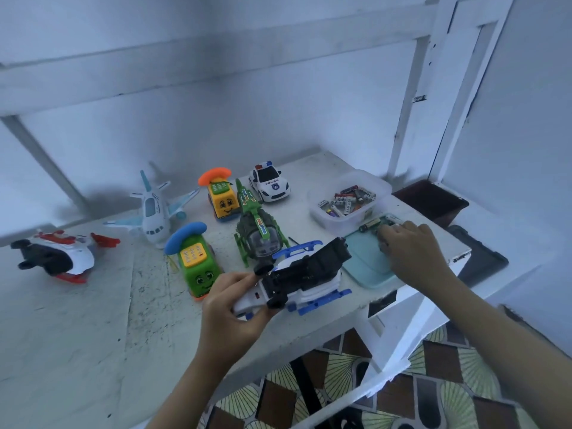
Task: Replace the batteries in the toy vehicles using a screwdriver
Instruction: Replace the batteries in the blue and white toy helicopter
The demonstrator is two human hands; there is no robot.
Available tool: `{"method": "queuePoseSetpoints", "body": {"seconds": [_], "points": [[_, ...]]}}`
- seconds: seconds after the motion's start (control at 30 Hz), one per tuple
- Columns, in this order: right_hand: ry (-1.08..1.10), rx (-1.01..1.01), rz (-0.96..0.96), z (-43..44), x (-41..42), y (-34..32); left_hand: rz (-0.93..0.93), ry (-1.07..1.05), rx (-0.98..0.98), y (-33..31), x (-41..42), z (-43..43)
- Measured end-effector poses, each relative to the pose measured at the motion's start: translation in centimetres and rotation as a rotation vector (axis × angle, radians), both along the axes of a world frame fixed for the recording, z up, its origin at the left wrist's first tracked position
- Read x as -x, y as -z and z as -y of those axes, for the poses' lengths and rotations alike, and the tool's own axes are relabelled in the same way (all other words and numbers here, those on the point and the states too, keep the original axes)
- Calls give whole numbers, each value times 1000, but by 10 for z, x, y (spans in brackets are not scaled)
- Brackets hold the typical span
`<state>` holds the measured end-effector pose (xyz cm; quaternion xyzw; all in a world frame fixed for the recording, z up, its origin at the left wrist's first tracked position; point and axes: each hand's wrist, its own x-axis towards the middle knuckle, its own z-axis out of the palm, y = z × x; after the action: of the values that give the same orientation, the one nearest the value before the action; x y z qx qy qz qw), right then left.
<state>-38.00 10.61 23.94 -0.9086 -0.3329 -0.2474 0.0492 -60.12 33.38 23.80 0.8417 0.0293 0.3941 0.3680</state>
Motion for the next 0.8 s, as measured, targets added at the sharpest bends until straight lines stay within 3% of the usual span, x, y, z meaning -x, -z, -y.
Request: {"method": "queuePoseSetpoints", "body": {"seconds": [0.33, 0.4, 0.5, 0.6, 0.8], "points": [[-336, -776, -358, -35, 54, -67, -114, 33, -93, -12, 5, -19], [-473, -855, -443, -43, 75, -84, -146, 49, -79, -13, 5, -23], [-615, -699, -554, -53, 96, -89, -153, 67, -76, -18, 4, -22], [-621, -486, -437, -60, 102, -72, -158, 84, -73, -24, 4, -22], [-640, -416, -269, -70, 111, -52, -184, 121, -55, -27, 5, -25]]}}
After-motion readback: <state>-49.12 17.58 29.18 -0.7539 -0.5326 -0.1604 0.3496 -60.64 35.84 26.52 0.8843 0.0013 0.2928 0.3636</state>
